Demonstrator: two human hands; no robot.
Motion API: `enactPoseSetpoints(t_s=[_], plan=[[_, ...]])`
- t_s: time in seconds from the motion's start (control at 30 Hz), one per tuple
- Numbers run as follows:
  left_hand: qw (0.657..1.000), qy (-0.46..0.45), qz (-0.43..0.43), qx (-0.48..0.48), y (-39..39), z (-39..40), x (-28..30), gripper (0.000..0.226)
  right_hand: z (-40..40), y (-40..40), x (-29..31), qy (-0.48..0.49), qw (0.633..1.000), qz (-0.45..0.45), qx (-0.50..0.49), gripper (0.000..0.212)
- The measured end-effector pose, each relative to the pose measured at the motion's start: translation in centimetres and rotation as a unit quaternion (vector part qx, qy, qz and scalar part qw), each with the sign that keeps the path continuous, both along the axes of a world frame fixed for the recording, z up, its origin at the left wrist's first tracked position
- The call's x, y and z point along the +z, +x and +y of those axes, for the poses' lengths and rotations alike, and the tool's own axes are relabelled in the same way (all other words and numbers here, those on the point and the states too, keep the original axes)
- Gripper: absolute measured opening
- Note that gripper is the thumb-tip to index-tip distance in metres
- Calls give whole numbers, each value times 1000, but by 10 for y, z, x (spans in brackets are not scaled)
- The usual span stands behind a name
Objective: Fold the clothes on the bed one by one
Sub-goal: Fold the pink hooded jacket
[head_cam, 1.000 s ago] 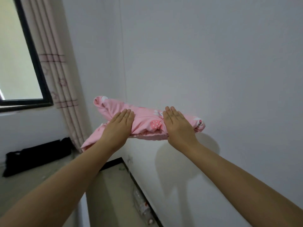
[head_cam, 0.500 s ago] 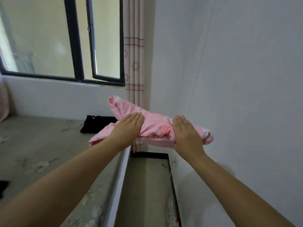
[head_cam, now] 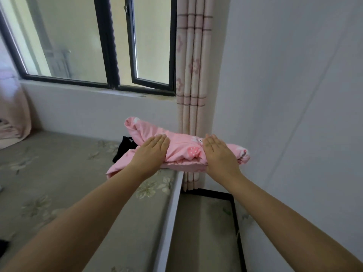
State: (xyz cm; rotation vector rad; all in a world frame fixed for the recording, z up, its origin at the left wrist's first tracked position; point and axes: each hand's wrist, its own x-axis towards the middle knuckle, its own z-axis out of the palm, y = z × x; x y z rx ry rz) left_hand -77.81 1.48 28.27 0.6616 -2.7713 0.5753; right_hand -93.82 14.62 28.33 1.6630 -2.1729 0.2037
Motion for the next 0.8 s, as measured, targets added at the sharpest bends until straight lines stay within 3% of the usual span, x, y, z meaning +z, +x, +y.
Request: enactPoseSetpoints(t_s=[0.2, 0.37, 0.63, 0.8], plan=[[994, 63, -70, 51, -51, -89, -72, 62, -98, -63, -46, 96, 994, -28, 44, 70], [986, 103, -74, 109, -101, -162, -99, 63, -192, -123, -79, 120, 987, -31, 99, 70], [991, 21, -24, 134, -167, -277, -118, 73, -344, -198, -119, 25, 979, -10, 200, 73], [989, 47, -58, 131, -185, -350, -159, 70, -425, -224, -164, 55, 968, -20, 245, 65]])
